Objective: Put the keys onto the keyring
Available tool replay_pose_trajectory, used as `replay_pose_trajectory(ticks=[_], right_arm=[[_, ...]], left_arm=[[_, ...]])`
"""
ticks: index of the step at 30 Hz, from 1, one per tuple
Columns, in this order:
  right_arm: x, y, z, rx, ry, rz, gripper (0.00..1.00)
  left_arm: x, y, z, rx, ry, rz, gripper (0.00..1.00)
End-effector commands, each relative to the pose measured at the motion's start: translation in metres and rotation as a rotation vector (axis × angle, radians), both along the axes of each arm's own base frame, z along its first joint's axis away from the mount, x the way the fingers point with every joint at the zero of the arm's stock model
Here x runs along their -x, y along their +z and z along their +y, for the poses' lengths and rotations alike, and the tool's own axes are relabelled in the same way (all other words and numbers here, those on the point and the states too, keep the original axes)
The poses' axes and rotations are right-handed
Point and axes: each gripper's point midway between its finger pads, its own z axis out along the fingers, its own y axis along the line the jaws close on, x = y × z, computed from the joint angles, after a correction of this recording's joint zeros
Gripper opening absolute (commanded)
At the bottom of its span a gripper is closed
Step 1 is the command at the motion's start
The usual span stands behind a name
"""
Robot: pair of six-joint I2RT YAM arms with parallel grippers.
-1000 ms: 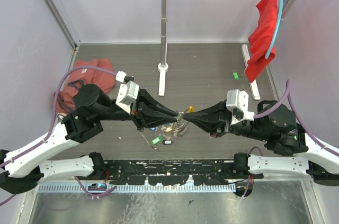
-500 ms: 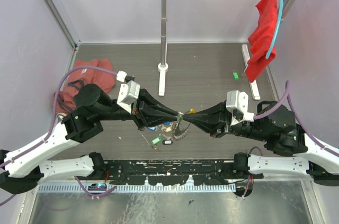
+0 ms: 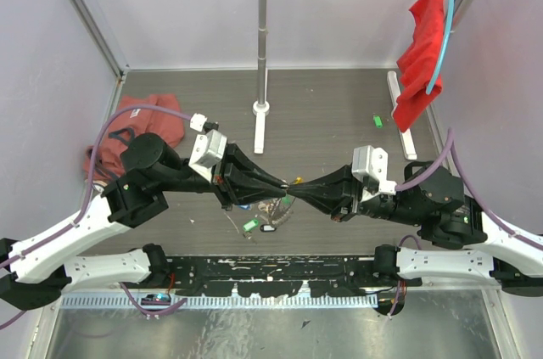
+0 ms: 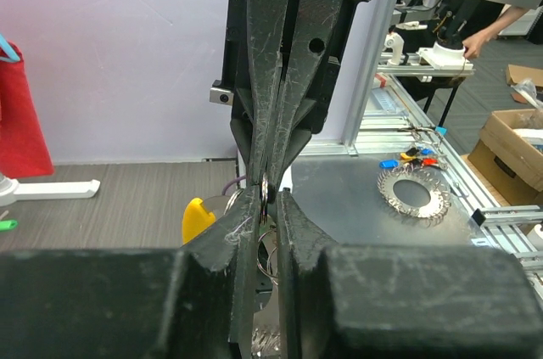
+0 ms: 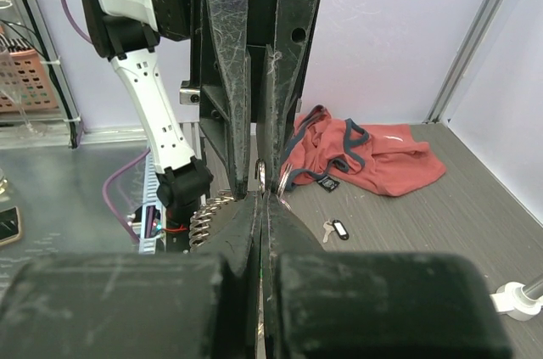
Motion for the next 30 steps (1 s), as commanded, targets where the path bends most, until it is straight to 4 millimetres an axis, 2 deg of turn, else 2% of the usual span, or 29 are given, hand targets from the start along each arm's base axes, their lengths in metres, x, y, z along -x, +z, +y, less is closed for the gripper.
replay_pose_trajectory(ticks=[1, 7, 11, 12, 13, 16, 19, 24, 30], right_arm=[[0.001, 0.033, -0.009, -0.121, -0.009, -0.035, 0.01], [0.002, 0.035, -0.013, -0.137, -0.01, -0.036, 0.01], [0.0, 0.032, -0.013, -0.126, -0.017, -0.032, 0.01], [0.0, 0.031, -0.013, -0.118, -0.019, -0.032, 0.03], [0.0, 0.029, -0.013, -0.108, -0.022, -0.033, 0.11], [-0.001, 0.028, -0.018, -0.09, -0.032, -0.035, 0.32], [-0.001, 0.024, -0.025, -0.061, -0.043, -0.039, 0.43], [-0.008, 0.018, -0.04, 0.014, -0.098, -0.045, 0.5], [-0.015, 0.007, -0.042, 0.127, -0.129, -0.041, 0.5]], left_arm=[[0.008, 0.02, 0.008, 0.052, -0.022, -0.028, 0.19], [0.005, 0.017, 0.006, 0.048, -0.01, -0.026, 0.18], [0.002, 0.017, 0.006, 0.043, 0.007, -0.021, 0.07], [0.001, 0.017, 0.006, 0.04, 0.016, -0.02, 0.03], [-0.001, 0.017, 0.006, 0.035, 0.026, -0.02, 0.0], [-0.005, 0.015, 0.008, 0.014, 0.058, -0.027, 0.0], [-0.01, 0.01, 0.012, -0.024, 0.091, -0.039, 0.0], [-0.016, 0.001, 0.019, -0.117, 0.135, -0.062, 0.0], [-0.032, -0.025, 0.02, -0.363, 0.192, -0.052, 0.0]])
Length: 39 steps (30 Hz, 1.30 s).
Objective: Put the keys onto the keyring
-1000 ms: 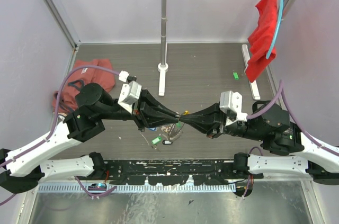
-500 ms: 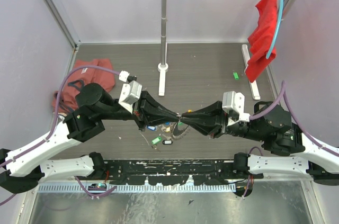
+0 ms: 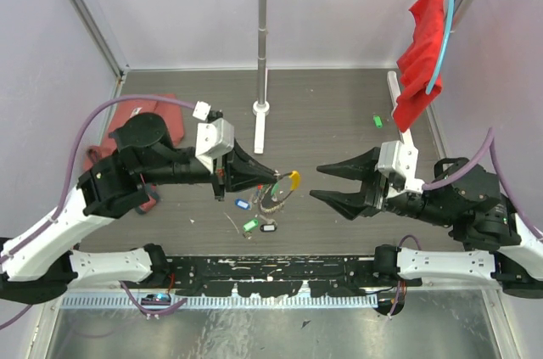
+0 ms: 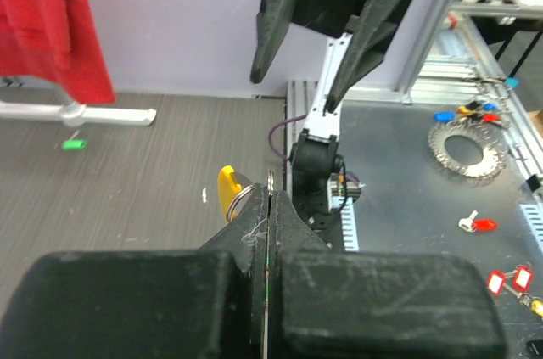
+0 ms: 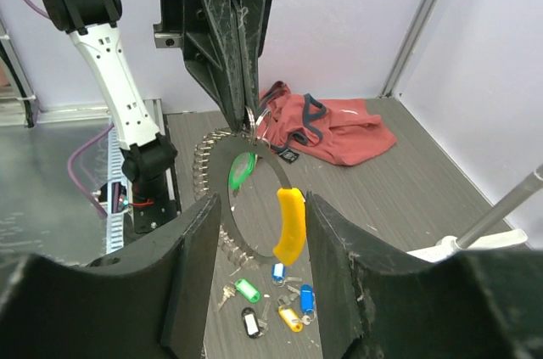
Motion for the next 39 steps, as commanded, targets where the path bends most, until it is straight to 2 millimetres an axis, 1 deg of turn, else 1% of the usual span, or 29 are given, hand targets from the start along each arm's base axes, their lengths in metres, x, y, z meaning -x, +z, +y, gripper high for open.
replay_pose_trajectory(ticks=[1, 3, 4, 5, 6, 7, 9, 12, 15, 18, 21, 23, 25, 27, 30, 34, 39], right_arm=[[-0.01, -0.004, -0.003, 0.077, -0.055, -0.005, 0.5], [-0.012, -0.008, -0.001, 0.094, -0.066, 0.0, 0.5], [-0.013, -0.011, 0.001, 0.099, -0.067, 0.003, 0.5], [-0.013, -0.014, 0.002, 0.104, -0.065, 0.005, 0.5], [-0.013, -0.015, 0.003, 0.103, -0.065, 0.007, 0.5], [-0.013, -0.016, 0.004, 0.101, -0.066, 0.008, 0.5], [-0.014, -0.019, 0.006, 0.099, -0.07, 0.012, 0.5], [-0.015, -0.025, 0.007, 0.101, -0.07, 0.02, 0.5], [-0.015, -0.03, 0.009, 0.106, -0.073, 0.029, 0.5], [-0.015, -0.036, 0.013, 0.108, -0.07, 0.038, 0.5], [-0.014, -0.044, 0.019, 0.112, -0.056, 0.046, 0.47], [-0.01, -0.048, 0.025, 0.114, -0.027, 0.052, 0.45], [-0.004, -0.049, 0.032, 0.111, 0.014, 0.05, 0.43], [0.002, -0.049, 0.038, 0.111, 0.057, 0.046, 0.42], [0.011, -0.047, 0.046, 0.113, 0.122, 0.034, 0.42], [0.016, -0.045, 0.055, 0.117, 0.16, 0.03, 0.4], [0.013, -0.039, 0.065, 0.092, 0.159, 0.029, 0.37]], left_arm=[[-0.018, -0.03, 0.006, -0.224, 0.088, 0.011, 0.0], [-0.034, -0.044, 0.009, -0.338, 0.169, 0.029, 0.0], [-0.041, -0.056, 0.008, -0.417, 0.196, 0.047, 0.0], [-0.045, -0.061, 0.012, -0.468, 0.214, 0.051, 0.0], [-0.049, -0.074, 0.01, -0.548, 0.223, 0.069, 0.0], [-0.051, -0.084, 0.013, -0.612, 0.232, 0.083, 0.0], [-0.053, -0.096, 0.017, -0.699, 0.246, 0.106, 0.0], [-0.056, -0.108, 0.022, -0.765, 0.273, 0.128, 0.0], [-0.061, -0.112, 0.027, -0.808, 0.313, 0.133, 0.0], [-0.063, -0.11, 0.027, -0.806, 0.316, 0.116, 0.0], [-0.052, -0.105, 0.017, -0.725, 0.235, 0.105, 0.0], [-0.045, -0.096, 0.011, -0.641, 0.191, 0.091, 0.0], [-0.037, -0.084, 0.011, -0.559, 0.159, 0.068, 0.0], [-0.03, -0.071, 0.014, -0.479, 0.139, 0.04, 0.0], [-0.02, -0.061, 0.016, -0.418, 0.088, 0.013, 0.0], [-0.008, -0.058, 0.017, -0.386, 0.027, 0.005, 0.0], [-0.006, -0.06, 0.016, -0.39, 0.013, 0.01, 0.0]])
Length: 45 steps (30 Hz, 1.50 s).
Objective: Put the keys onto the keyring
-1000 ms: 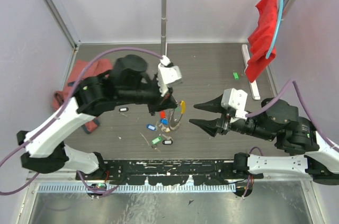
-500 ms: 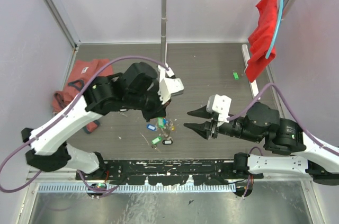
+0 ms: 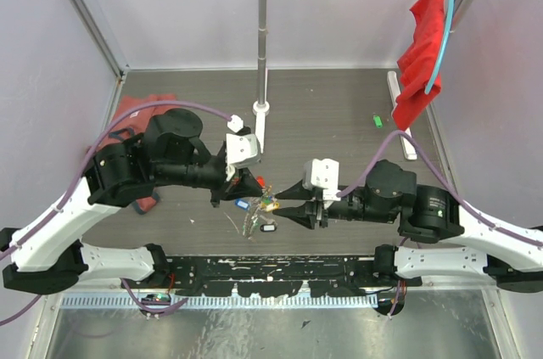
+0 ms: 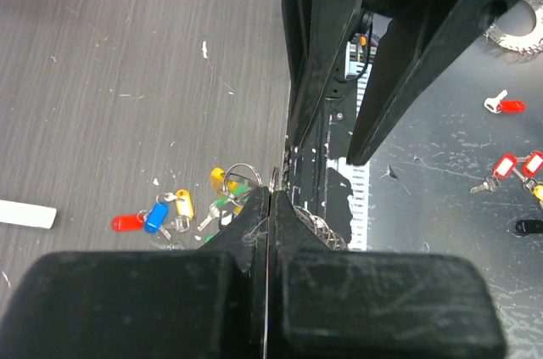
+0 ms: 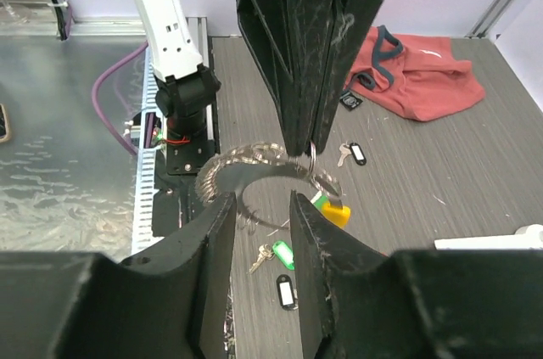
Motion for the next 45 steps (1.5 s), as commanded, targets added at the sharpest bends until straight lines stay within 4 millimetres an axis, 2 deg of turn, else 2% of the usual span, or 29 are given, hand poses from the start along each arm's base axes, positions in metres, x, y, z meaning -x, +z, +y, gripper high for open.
replay_pose_trajectory(ticks=[1, 7, 16, 19, 26, 33, 40, 45], right_arm=[[0.003, 0.034, 0.01, -0.118, 0.026, -0.019, 0.38], [-0.01, 0.033, 0.014, -0.112, -0.041, -0.017, 0.39], [-0.012, 0.045, -0.003, -0.164, -0.081, -0.021, 0.36], [-0.015, 0.043, -0.006, -0.16, -0.102, -0.019, 0.36], [-0.005, 0.026, 0.005, -0.056, -0.028, -0.001, 0.37], [0.0, 0.025, 0.011, -0.038, 0.01, 0.001, 0.36], [0.0, 0.024, 0.011, -0.032, 0.011, -0.003, 0.21], [-0.001, 0.027, 0.01, -0.039, 0.005, -0.01, 0.05]], left_arm=[[0.004, 0.005, -0.01, 0.041, -0.053, -0.01, 0.0], [0.006, 0.005, -0.011, 0.043, -0.068, -0.009, 0.0], [0.007, 0.002, -0.008, 0.036, -0.068, -0.012, 0.0], [0.009, 0.002, -0.009, 0.039, -0.082, -0.01, 0.0], [0.016, 0.005, -0.01, 0.052, -0.124, -0.005, 0.0], [0.023, 0.006, -0.012, 0.059, -0.168, 0.003, 0.0], [0.024, 0.004, -0.012, 0.05, -0.177, -0.002, 0.0], [0.023, 0.003, -0.012, 0.044, -0.178, -0.006, 0.0]])
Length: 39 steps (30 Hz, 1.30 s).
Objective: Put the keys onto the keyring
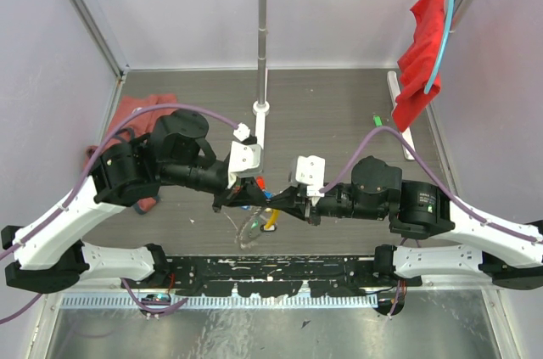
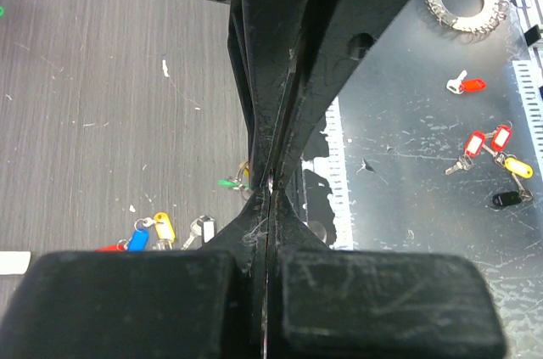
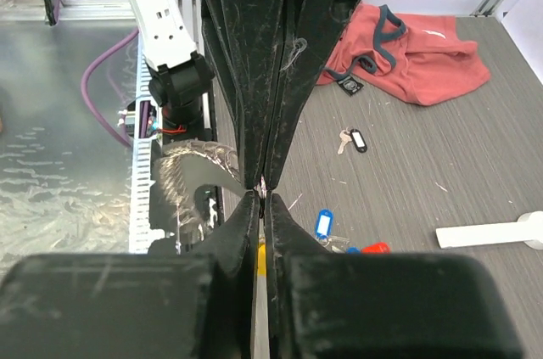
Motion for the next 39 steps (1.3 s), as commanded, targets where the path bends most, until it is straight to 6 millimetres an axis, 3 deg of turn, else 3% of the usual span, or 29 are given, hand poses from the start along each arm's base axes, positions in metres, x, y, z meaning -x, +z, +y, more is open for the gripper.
replay_pose_trajectory(ticks=[1, 5, 8, 12, 22, 30, 39], right_arm=[[0.003, 0.034, -0.004, -0.095, 0.011, -0.027, 0.02], [0.002, 0.04, -0.007, -0.129, 0.001, -0.04, 0.01], [0.003, 0.048, -0.01, -0.177, 0.004, -0.055, 0.01], [0.01, 0.062, -0.016, -0.278, 0.035, -0.086, 0.01], [0.023, 0.071, -0.019, -0.345, 0.112, -0.162, 0.01], [0.018, 0.079, -0.018, -0.351, 0.093, -0.175, 0.01], [0.006, 0.079, -0.022, -0.338, 0.014, -0.155, 0.01]], left_arm=[[0.003, 0.006, -0.002, 0.029, -0.025, -0.02, 0.0], [0.003, 0.014, -0.002, 0.068, -0.018, -0.029, 0.16], [0.002, 0.026, 0.0, 0.133, 0.006, -0.047, 0.37], [0.0, 0.042, 0.003, 0.252, 0.051, -0.069, 0.47], [0.0, 0.08, 0.011, 0.509, 0.12, -0.071, 0.49], [0.001, 0.076, -0.002, 0.49, 0.084, -0.038, 0.4], [0.007, 0.069, -0.008, 0.455, 0.028, -0.035, 0.37]])
